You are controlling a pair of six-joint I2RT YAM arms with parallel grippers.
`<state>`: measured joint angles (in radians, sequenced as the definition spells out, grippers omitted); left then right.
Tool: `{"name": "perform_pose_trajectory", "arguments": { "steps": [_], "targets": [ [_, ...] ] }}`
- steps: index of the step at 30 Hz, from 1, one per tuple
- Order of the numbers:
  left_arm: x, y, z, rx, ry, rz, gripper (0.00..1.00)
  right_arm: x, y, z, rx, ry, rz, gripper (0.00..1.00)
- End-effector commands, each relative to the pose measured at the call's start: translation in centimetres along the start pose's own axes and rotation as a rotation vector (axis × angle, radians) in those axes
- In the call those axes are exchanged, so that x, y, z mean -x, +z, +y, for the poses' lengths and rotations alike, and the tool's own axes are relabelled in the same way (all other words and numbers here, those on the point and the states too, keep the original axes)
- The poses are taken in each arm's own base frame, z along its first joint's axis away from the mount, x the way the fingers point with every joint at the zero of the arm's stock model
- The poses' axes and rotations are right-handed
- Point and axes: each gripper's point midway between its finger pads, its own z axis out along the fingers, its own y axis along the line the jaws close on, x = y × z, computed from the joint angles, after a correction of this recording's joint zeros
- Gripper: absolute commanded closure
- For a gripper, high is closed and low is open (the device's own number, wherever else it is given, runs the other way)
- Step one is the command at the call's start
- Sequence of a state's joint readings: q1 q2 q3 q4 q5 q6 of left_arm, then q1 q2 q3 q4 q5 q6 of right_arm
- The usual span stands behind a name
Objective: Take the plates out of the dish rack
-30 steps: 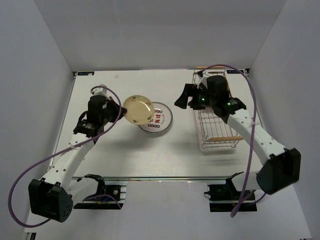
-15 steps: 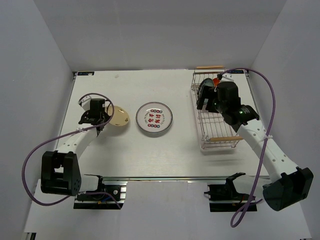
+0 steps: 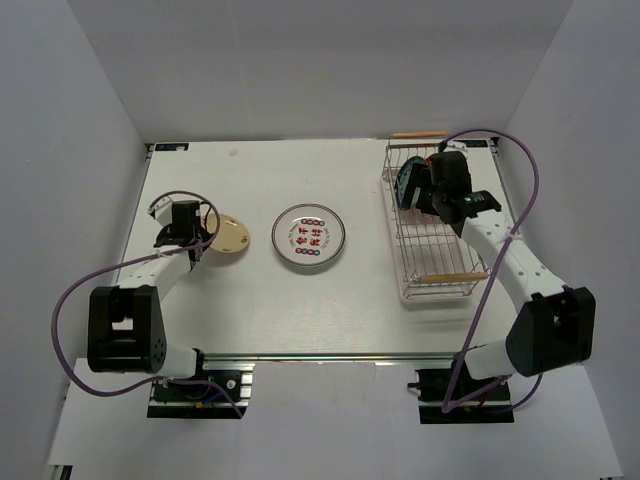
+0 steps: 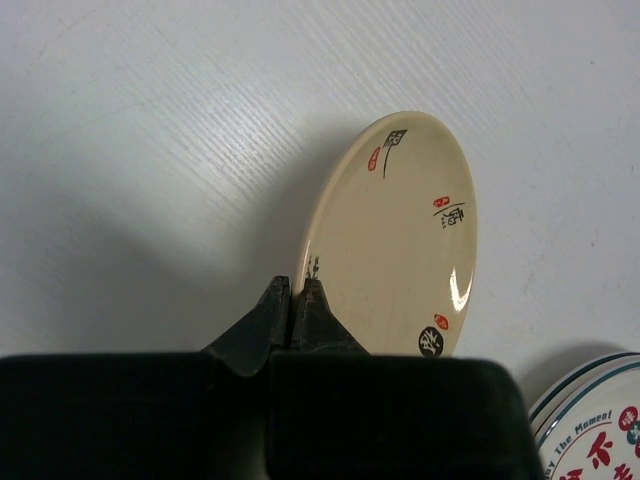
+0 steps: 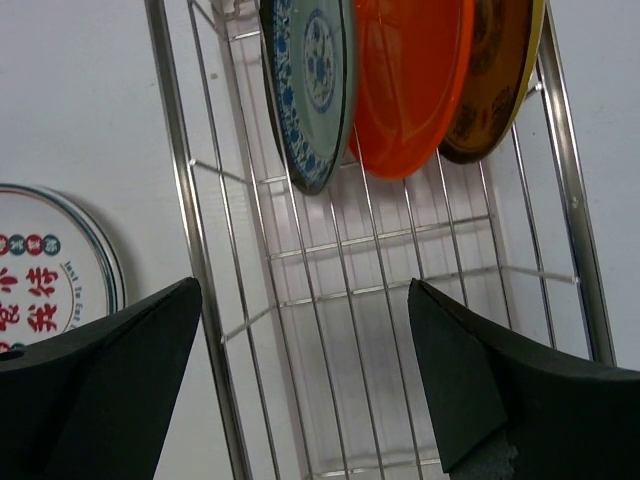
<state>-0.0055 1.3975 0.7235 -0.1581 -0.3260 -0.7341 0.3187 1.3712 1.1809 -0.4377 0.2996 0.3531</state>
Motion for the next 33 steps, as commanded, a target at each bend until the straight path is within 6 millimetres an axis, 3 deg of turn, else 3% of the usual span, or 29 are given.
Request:
{"name": "perform_pose_trajectory", "arguments": {
  "steps": [1, 8, 11, 13, 17, 22, 25, 27, 33],
  "targets": [
    [-0.2, 0.5, 0.3, 0.03, 0.013, 0.03, 1.0, 4.1, 1.1, 0.2, 0.011, 0.019, -0.099, 0.11],
    [-1.1, 0.4, 1.1, 0.065, 0.021, 0.089, 0.65, 5.9, 4.7, 0.1, 0.032, -0.005, -0.109, 0.11],
    [-1.4, 0.1, 1.4, 0.07, 0.014, 0.095, 0.58, 6.4, 6.0, 0.6, 0.053, -0.028, -0.1, 0.11],
    [-1.5, -0.1, 1.8, 0.086, 0.019, 0.099, 0.42, 6.5, 6.9, 0.8, 0.06, -0.035, -0.089, 0.11],
    [-0.8, -0.7, 1.9, 0.1, 0.015, 0.089, 0.32, 6.5, 8.1, 0.6, 0.051, -0.04, -0.07, 0.14],
    [1.1, -2.4, 0.1, 0.024, 0.007, 0.062, 0.04, 6.5, 10.0, -0.1, 0.017, -0.023, -0.054, 0.23],
    [2.5, -3.9, -1.5, -0.048, 0.022, 0.05, 0.02, 6.7, 10.8, -0.3, 0.005, -0.013, -0.052, 0.26],
    [3.7, -5.3, -2.6, -0.093, 0.023, 0.025, 0.02, 6.8, 11.4, -0.4, -0.004, -0.014, -0.053, 0.35],
    [5.7, -6.8, -2.6, -0.098, -0.002, -0.055, 0.02, 6.7, 12.7, -1.2, -0.047, -0.024, -0.042, 0.58]
  ]
}}
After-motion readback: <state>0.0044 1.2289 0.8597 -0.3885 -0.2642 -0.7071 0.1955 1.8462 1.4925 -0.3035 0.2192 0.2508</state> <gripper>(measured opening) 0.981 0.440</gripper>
